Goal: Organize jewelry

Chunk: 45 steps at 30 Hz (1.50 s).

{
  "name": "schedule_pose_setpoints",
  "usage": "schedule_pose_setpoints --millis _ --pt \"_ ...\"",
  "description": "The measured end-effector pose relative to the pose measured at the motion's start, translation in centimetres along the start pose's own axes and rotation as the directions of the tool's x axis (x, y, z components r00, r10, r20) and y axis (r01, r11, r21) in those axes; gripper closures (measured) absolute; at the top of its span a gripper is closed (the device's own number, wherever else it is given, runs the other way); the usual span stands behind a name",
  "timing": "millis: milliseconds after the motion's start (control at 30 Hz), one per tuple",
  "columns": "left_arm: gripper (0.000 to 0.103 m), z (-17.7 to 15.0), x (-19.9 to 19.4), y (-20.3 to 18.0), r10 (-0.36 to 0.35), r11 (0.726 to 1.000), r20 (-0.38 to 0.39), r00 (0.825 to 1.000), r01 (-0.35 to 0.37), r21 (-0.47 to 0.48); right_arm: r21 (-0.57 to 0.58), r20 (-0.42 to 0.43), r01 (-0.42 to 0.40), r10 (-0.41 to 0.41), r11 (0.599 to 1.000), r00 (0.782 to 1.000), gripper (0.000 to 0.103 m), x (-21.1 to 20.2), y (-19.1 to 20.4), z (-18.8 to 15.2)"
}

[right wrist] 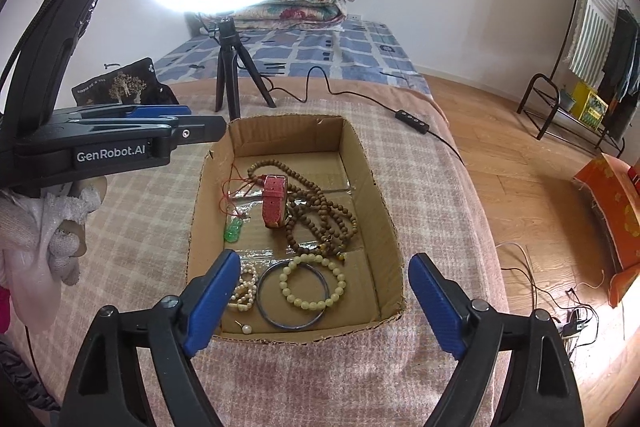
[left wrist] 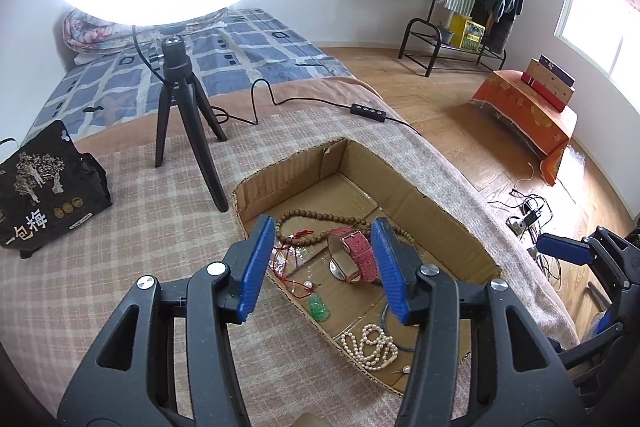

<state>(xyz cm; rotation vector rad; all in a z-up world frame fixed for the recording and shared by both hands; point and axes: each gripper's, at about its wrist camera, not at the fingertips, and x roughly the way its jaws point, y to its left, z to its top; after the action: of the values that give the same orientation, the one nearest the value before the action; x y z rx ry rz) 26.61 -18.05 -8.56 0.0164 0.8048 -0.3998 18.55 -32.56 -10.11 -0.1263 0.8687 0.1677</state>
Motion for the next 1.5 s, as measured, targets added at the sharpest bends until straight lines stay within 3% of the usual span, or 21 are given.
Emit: schedule_pose_setpoints --millis 667,800,1067,1200,1367,1500 --pt "0.051 -0.9 -6.5 1.0 0.040 0.999 0.077 0.996 -0.042 0.016 0.054 0.080 0.054 -0.058 0.997 0.995 0.009 -3.7 0.7 0.7" --pt "0.040 -1.8 -8.8 1.1 0.056 0.998 0.108 0.993 -0.059 0.022 0.073 0.105 0.074 -0.082 0.995 0.991 0.006 -4.9 1.0 0.8" --pt "0.040 -3.7 -11.6 1.0 0.055 0.998 0.103 0.993 -0.058 0.024 0.098 0.141 0.104 -0.117 0.990 0.983 0.003 -6.8 1.6 0.4" --pt "0.023 -4.5 -13.0 0.9 0.066 0.998 0.105 0.992 -0.068 0.017 0.102 0.157 0.114 -0.129 0.988 0.979 0.001 -7.7 2.2 0.2" --pt "0.022 -5.1 -14.5 0.3 0.098 0.995 0.087 0.991 -0.099 0.016 0.108 0.175 0.113 -0.131 0.988 0.976 0.000 -8.5 2.6 -0.3" --pt "0.012 -6.0 -15.8 0.1 0.128 0.991 0.115 0.985 -0.132 0.021 0.104 0.188 0.123 -0.141 0.987 0.972 0.000 -8.8 2.9 -0.5"
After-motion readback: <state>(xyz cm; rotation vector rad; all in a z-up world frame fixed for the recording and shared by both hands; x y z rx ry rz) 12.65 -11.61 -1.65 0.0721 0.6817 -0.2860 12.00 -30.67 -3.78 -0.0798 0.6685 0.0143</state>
